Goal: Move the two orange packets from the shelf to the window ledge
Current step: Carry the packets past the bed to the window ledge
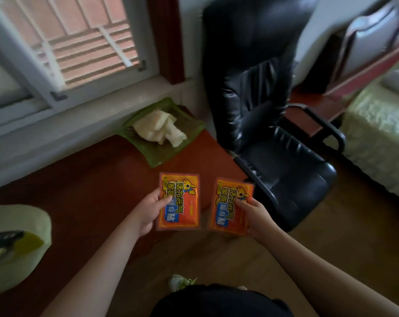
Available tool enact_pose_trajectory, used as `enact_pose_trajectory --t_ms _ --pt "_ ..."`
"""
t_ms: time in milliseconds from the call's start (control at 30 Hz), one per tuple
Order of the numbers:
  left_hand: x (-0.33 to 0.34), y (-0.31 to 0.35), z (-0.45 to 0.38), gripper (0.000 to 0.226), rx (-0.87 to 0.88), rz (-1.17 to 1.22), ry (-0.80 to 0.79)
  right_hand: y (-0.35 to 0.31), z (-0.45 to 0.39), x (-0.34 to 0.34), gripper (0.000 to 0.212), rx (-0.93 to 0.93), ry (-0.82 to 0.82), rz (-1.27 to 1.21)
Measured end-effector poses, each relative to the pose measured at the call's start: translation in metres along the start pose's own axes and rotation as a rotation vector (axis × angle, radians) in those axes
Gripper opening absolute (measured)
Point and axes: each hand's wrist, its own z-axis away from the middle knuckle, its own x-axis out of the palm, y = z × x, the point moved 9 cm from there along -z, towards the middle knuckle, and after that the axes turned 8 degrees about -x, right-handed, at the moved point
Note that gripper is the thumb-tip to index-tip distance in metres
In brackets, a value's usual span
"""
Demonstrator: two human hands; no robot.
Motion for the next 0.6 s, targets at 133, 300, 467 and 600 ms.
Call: enact_pose_trajectory --t_ms 133,300,467,600 --pt "0.078 0.018 -0.009 0.022 -0.001 -0.141 -0.042 -0.014 0.023 -0.079 0.022 -0.016 0.074 -0.041" --pt "0.189 0.021 -0.010 0.027 -0.018 -0.322 -0.164 -0.028 0.056 -0.169 0.023 -0.057 0.161 -0.113" --pt "0.288 0.006 -0.012 0.036 -0.032 -0.535 -0.318 -0.032 0.090 -0.248 0.028 -0.096 0.280 -0.223" --pt "0.353 0.000 -0.018 0.037 -0.030 -0.681 -0.418 -0.030 0.119 -0.302 0.026 -0.128 0.382 -0.324"
